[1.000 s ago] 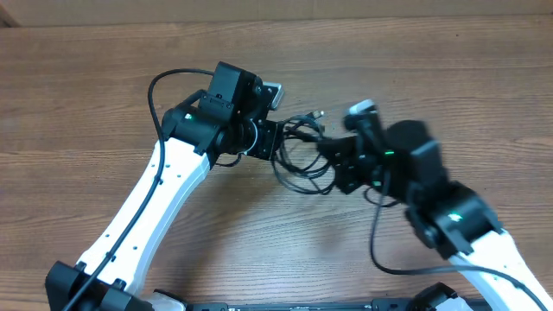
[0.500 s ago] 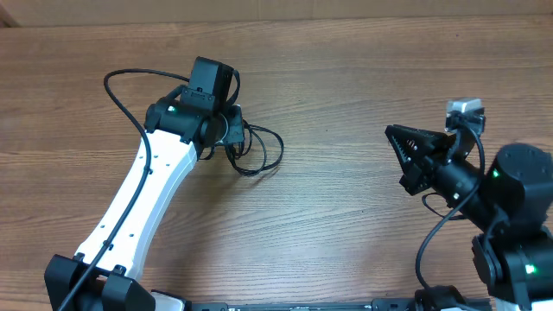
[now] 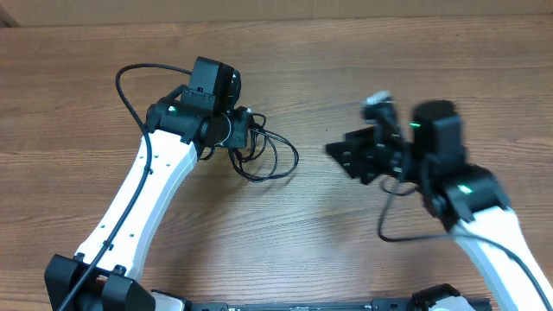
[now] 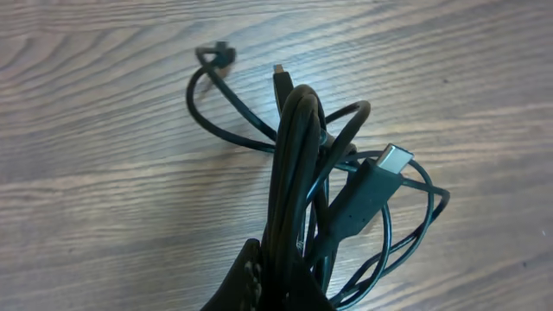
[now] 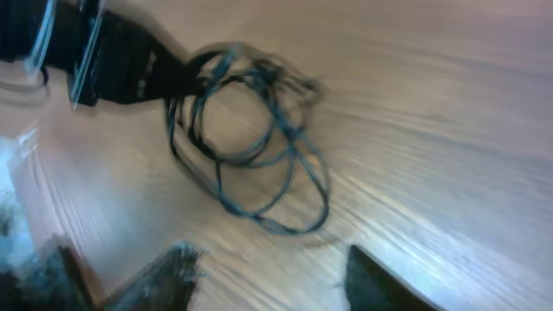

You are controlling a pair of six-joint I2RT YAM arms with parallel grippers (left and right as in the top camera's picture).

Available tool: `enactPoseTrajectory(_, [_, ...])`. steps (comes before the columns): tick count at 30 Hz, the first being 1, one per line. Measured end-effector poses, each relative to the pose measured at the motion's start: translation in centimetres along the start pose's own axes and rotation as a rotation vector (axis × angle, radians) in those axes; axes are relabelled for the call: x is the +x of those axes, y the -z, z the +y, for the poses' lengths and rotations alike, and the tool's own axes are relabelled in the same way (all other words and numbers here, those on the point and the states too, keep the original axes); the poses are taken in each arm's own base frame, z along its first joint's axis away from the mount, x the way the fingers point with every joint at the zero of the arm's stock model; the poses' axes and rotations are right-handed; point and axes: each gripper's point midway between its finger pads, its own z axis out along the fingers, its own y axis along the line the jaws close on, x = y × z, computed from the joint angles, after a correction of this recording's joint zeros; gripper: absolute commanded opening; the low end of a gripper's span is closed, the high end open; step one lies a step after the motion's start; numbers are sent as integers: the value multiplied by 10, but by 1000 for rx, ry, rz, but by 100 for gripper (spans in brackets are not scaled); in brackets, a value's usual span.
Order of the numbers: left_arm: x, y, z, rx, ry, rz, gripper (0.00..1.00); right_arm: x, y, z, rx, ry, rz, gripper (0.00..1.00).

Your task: Untangle cables

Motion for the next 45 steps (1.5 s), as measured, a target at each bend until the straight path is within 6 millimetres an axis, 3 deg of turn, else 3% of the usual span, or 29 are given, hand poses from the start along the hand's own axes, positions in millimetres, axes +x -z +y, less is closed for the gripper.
enactPoseTrajectory(4, [1, 0, -6, 33, -53, 6, 4, 18, -47, 7, -46, 122, 98, 47])
enactPoseTrajectory(9, [2, 4, -8, 49, -85, 4, 4, 47, -83, -26, 54, 88, 214, 50])
enactPoseTrajectory(15, [2, 11, -16, 91, -95, -8, 4, 57, -91, -44, 123, 61, 250, 59])
enactPoseTrajectory(22, [4, 18, -33, 193, -108, -7, 4, 57, -99, -61, 198, 35, 245, 61])
enactPoseTrajectory(26, [5, 26, -48, 282, -114, -11, 4, 50, -104, -75, 274, 1, 207, 76])
enactPoseTrajectory(28, [7, 32, -55, 327, -123, -14, 4, 41, -102, -87, 343, -43, 162, 83])
enactPoseTrajectory(33, [12, 54, -70, 423, -167, -36, 4, 25, -87, -124, 470, -253, 48, 83])
enactPoseTrajectory(38, [10, 101, -76, 491, -224, -154, 4, 35, -45, -188, 605, -530, -12, 79])
enactPoseTrajectory(42, [10, 139, -76, 522, -272, -268, 4, 46, -23, -211, 635, -658, -22, 78])
enactPoseTrajectory(45, [9, 165, -62, 490, -275, -361, 4, 63, 3, -238, 725, -745, -22, 77])
